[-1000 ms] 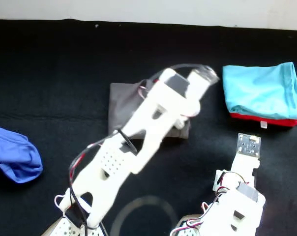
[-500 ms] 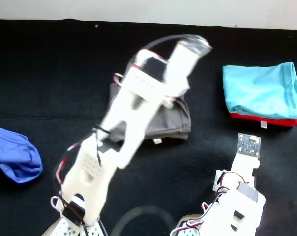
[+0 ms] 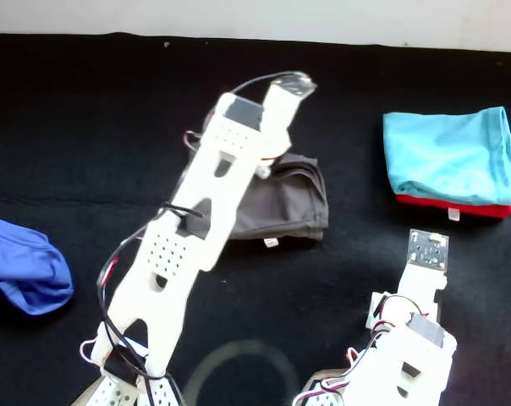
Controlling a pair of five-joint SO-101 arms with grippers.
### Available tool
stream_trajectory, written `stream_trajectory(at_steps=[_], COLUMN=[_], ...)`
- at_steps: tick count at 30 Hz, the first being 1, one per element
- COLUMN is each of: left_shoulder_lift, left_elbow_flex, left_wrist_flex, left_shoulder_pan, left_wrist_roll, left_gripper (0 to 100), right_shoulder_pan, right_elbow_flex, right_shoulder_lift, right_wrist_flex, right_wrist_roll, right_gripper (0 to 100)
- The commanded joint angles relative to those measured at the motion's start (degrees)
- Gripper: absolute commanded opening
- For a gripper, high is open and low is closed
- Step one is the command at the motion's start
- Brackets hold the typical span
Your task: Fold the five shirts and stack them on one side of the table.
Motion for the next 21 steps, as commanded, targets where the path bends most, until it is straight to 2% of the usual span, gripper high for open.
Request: stream_trajectory(at_steps=[1,4,11,16,21], left_shoulder_lift=[-0.8,-0.8,-1.3,-1.2,-0.7], left_elbow_flex=[-1.7,-1.7,-10.9,-14.2,-13.9], left_wrist_flex=[-8.0,-13.8,-20.0,-18.3,-8.1], left_shoulder_pan=[3.0,4.6,2.5,-1.1,-2.0], left_wrist_roll=[-0.1,0.6,14.2,17.1,17.1], left_gripper=[1,1,1,1,1], right_shoulder_pan=[0.1,0.2,0.2,0.2,0.2], right_elbow_flex=[1.7,1.8,1.8,1.8,1.7], right_shoulder_lift=[0.0,0.0,0.0,0.0,0.0], right_wrist_flex=[-1.3,-1.3,-1.3,-1.3,-1.3], right_wrist_roll=[-0.6,-0.6,-0.6,-0.6,-0.6], right_gripper=[0.6,0.6,0.6,0.6,0.6])
